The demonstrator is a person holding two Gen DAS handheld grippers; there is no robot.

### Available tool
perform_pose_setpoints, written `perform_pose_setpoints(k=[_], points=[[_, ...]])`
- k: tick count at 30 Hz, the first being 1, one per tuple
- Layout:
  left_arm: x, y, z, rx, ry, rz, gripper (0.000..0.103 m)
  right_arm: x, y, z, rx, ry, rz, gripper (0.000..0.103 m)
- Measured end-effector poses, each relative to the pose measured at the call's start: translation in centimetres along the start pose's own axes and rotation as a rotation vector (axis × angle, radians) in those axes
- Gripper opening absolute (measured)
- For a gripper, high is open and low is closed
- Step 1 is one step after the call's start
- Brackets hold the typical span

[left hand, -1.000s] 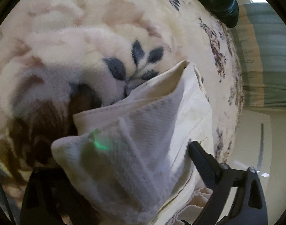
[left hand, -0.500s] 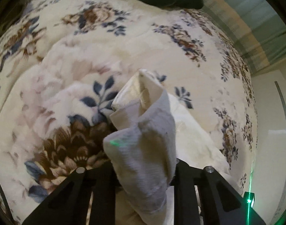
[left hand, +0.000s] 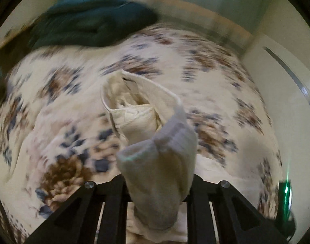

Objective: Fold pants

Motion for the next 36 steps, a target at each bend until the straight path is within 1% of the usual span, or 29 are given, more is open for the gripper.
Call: perform_pose_setpoints(k=[1,2,4,6,7,8,9,12,13,14,16,17,18,19,20,21,22,23,24,25,28,29,30,31,32,33,34,35,36], points=[[-0.3,2.3,0.4,0.042,0.000,0.025,0.012,-1.1,2.0,-0.3,0.035,0.016,-0.013,0.095],[-0.4,5.2,1.2,0.096,-0.002,0.046,0.012,-1.9,3.1,-0.9,0.054,0.022,-0.016,0.095],[0.2,10.8,3.6,0.188,-0.033,0.104,0.012,-4.1,8.2,-1.6,0.124,0.045,-0.013,0.095],[1.7,16.1,7.2,0.272,-0.078,0.139,0.012,-5.8,12.7,-3.6,0.187,0.059,0.001,0.095],[2.5,18.2,9.0,0.313,-0.100,0.148,0.012,-6.2,14.6,-3.5,0.221,0.066,0.014,0.095],[3.6,20.3,11.1,0.364,-0.123,0.142,0.011,-6.8,17.3,-3.3,0.266,0.076,0.031,0.095],[5.2,22.6,14.1,0.427,-0.151,0.138,0.011,-7.2,19.6,-3.0,0.299,0.076,0.049,0.095],[8.5,25.7,19.6,0.565,-0.203,0.089,0.011,-7.7,26.4,-1.4,0.413,0.066,0.078,0.095],[9.2,26.1,20.7,0.603,-0.209,0.068,0.012,-7.7,28.0,-1.1,0.444,0.061,0.078,0.095],[9.8,26.5,21.6,0.654,-0.184,0.029,0.012,-7.8,29.5,-0.8,0.474,0.056,0.075,0.095],[9.5,26.6,21.6,0.683,-0.148,-0.004,0.014,-8.1,32.0,-0.5,0.505,0.051,0.069,0.095],[9.1,26.6,21.3,0.688,-0.144,-0.033,0.016,-8.4,32.9,-0.4,0.507,0.051,0.066,0.095],[8.7,26.6,21.1,0.697,-0.153,-0.054,0.016,-8.7,33.6,-0.4,0.497,0.056,0.059,0.095],[8.2,26.6,21.0,0.706,-0.165,-0.064,0.020,-9.4,34.5,-0.6,0.473,0.069,0.049,0.095],[7.3,26.5,20.7,0.704,-0.190,-0.051,0.035,-9.8,34.5,-1.0,0.441,0.082,0.041,0.095],[6.6,26.5,20.5,0.678,-0.226,-0.008,0.047,-10.2,34.5,-1.4,0.411,0.092,0.031,0.095],[5.9,26.5,20.5,0.650,-0.259,0.039,0.070,-10.6,34.3,-1.9,0.382,0.097,0.018,0.095],[5.1,26.8,21.0,0.636,-0.272,0.073,0.085,-11.1,34.0,-2.7,0.344,0.101,-0.004,0.095],[4.2,26.9,21.0,0.626,-0.279,0.094,0.088,-11.1,32.9,-3.6,0.321,0.103,-0.027,0.095],[2.9,27.1,21.1,0.609,-0.300,0.118,0.089,-11.4,32.7,-4.2,0.301,0.106,-0.053,0.095],[0.2,26.9,20.2,0.569,-0.309,0.147,0.091,-12.9,29.6,-5.3,0.245,0.108,-0.141,0.095],[-0.9,25.9,19.1,0.513,-0.325,0.159,0.091,-13.7,28.1,-5.4,0.229,0.101,-0.173,0.095],[-1.5,24.7,18.1,0.465,-0.323,0.153,0.091,-13.5,26.5,-5.9,0.211,0.093,-0.196,0.095],[-1.8,23.3,17.0,0.420,-0.313,0.132,0.091,-13.4,24.4,-5.8,0.181,0.082,-0.236,0.095],[-2.0,20.9,15.5,0.363,-0.298,0.074,0.091,-13.1,22.5,-5.7,0.148,0.064,-0.278,0.095],[-1.8,19.1,14.5,0.328,-0.290,0.029,0.091,-12.5,20.6,-5.7,0.120,0.040,-0.309,0.095],[-1.5,17.4,13.5,0.298,-0.280,-0.012,0.091,-11.9,19.0,-5.3,0.097,0.018,-0.332,0.095],[-0.7,14.9,12.2,0.260,-0.260,-0.080,0.091,-11.0,17.7,-5.1,0.082,-0.004,-0.346,0.094],[-0.1,13.5,11.5,0.247,-0.253,-0.121,0.091,-9.8,16.1,-4.8,0.070,-0.024,-0.359,0.094]])
Point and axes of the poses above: each gripper's, at about its wrist camera, not at the fingertips, and x roughly the way its jaws point, y to its right, z to its underside, the point moved 5 cm from there along x, roughly the way its jaws point, and after that the axes turned 3 degrees about y, right-handed, at the moved point
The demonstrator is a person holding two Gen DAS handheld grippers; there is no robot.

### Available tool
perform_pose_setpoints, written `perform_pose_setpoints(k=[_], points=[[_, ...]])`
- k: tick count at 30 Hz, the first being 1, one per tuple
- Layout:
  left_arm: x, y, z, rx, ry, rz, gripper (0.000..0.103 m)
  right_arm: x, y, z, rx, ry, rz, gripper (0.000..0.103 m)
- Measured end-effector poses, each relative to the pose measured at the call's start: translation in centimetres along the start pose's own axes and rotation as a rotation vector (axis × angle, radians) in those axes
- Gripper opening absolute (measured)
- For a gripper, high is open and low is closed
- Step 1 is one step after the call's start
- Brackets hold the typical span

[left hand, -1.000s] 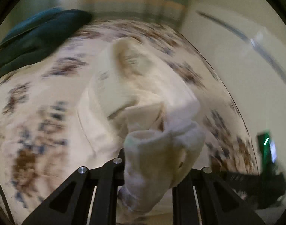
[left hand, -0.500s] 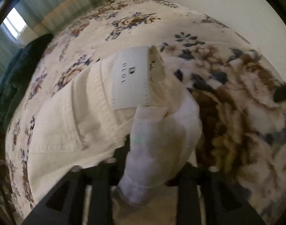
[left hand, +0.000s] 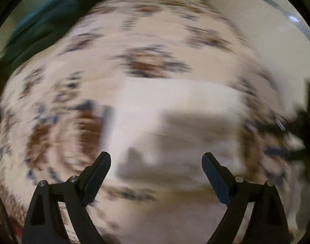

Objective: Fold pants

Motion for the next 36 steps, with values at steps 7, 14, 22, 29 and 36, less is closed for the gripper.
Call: perform_pose_setpoints(k=[7,14,22,29,36], points=[[4.5,-6.2,-1.1,-0.034,-0.040,-0.144,0.091,7.2,-1.1,-0.3,0.054,-0.018,0.072,0.058],[7.5,-6.5,0.3,-0.043,-0.121,-0.111,0.091,5.1,-1.6,0.9,0.097,0.100,0.073,0.012],[7.3,-6.2,0.7,-0.019,-0.150,-0.076,0.091,-0.8,-3.5,6.5,-0.010,0.142,0.107,0.011],[5.0,-6.4,0.4,-0.010,-0.109,-0.053,0.091,5.4,3.3,7.3,0.106,-0.001,0.178,0.011],[9.4,-4.7,1.7,-0.024,-0.211,0.019,0.091,1.3,2.6,4.2,0.139,0.059,0.086,0.071]])
Point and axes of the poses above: each gripper's, at about its wrist camera, not at the fingertips, and x roughly the way its jaws point, y to its right, z to its underside, the point moved 5 cm from there along x, roughly the way its jaws point, and after that the axes turned 3 degrees about y, right-handed, at the moved point
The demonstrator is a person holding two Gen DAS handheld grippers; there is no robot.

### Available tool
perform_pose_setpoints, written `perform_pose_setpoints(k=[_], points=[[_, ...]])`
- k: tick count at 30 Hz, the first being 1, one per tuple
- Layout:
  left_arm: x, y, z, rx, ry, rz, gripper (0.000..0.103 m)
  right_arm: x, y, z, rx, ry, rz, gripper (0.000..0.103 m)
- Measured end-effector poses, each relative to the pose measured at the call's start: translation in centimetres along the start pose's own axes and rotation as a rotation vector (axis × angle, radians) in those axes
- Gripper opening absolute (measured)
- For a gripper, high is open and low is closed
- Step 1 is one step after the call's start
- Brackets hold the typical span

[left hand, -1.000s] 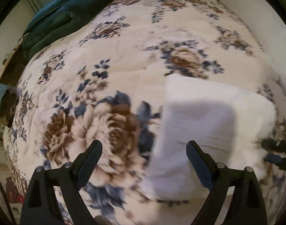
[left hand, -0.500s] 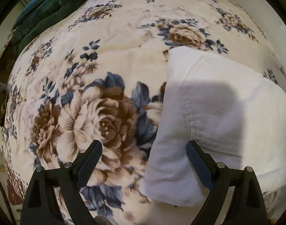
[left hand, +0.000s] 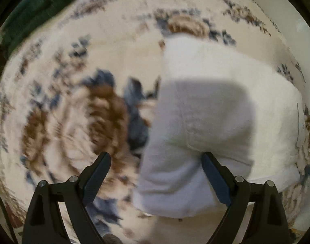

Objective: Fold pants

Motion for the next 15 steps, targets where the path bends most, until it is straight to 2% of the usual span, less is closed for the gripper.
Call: perform_pose_setpoints(k=[4,7,9,10,11,12,13,15], points=[[0.5,0.7,0.8,0.023,0.008,0.009,0.092,-0.3,-1.2,-2.4,0.011,0.012,-0.079,0.071],[0.7,0.6,1.1,0.015,0.004,0.017,0.092,3.0,-2.4,-4.3,-0.008,-0.036,-0.103,0.071],[0.7,0.6,1.0,0.017,0.003,0.017,0.092,6.1,-3.6,-4.6,-0.013,-0.104,-0.173,0.070],[0.7,0.7,1.1,0.025,0.003,0.009,0.092,7.1,-4.2,-4.6,-0.015,-0.126,-0.183,0.053],[0.5,0.8,1.0,0.042,0.003,0.003,0.092,7.7,-4.8,-4.0,-0.036,-0.122,-0.152,0.027],[0.3,0.9,1.0,0.048,0.006,0.009,0.092,7.6,-5.4,-3.6,-0.065,-0.109,-0.128,0.026],[0.1,1.0,1.0,0.055,0.010,0.017,0.092,6.1,-6.1,-3.3,-0.101,-0.052,-0.078,0.010],[-0.6,1.4,1.0,0.070,0.023,0.042,0.096,2.6,-6.5,-2.9,-0.122,0.032,-0.066,0.010]])
Point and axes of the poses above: each gripper's, at about its wrist camera, not at the fingertips, and x roughly the way its jaws point, y to its right, z to its underside, the point moved 5 cm from there along x, roughly the way its jaws point, and after that the axes turned 3 degrees about y, right-handed, at the moved point
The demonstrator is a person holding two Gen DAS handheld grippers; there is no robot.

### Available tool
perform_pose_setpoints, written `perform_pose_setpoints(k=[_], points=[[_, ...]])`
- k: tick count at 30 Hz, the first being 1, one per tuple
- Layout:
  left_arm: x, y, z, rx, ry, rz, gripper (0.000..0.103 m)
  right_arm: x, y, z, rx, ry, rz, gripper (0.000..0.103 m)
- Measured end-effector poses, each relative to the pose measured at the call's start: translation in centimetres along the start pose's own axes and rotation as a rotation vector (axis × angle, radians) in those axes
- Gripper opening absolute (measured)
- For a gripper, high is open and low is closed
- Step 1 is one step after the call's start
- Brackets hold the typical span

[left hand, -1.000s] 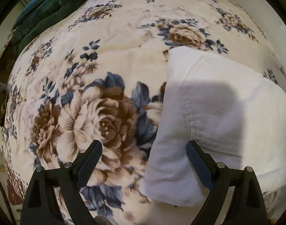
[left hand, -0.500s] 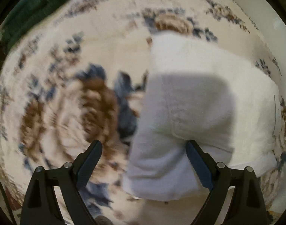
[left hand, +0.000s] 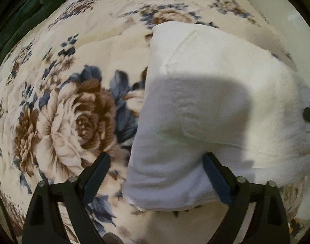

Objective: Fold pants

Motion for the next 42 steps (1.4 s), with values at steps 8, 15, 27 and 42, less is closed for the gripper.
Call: perform_pose_setpoints(k=[8,15,27,42], points=[[1.0,0.2,0.1,-0.015,-0.024,-0.010,0.096,3.5,4.9,-1.3,0.131,-0.130,0.114,0.034],[1.5,-0.3,0.1,-0.044,-0.027,0.011,0.097,-2.3,-3.3,-6.5,-0.171,0.005,0.304,0.067],[2.3,-0.9,0.4,-0.138,-0.028,0.049,0.102,20.1,-22.8,-7.4,-0.765,-0.534,0.300,0.071],[-2.4,-5.1,-0.3,-0.190,0.034,0.074,0.103,12.9,-16.4,-11.4,-0.345,-0.457,0.036,0.044]])
Point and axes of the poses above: each gripper's, at about its wrist camera, not at the fingertips, and x roughly the way its jaws point, y to its right, z to its underside, the point moved 5 cm from there along x, roughly the way its jaws point, and after that the axes turned 3 degrees about y, right-handed, at the moved point
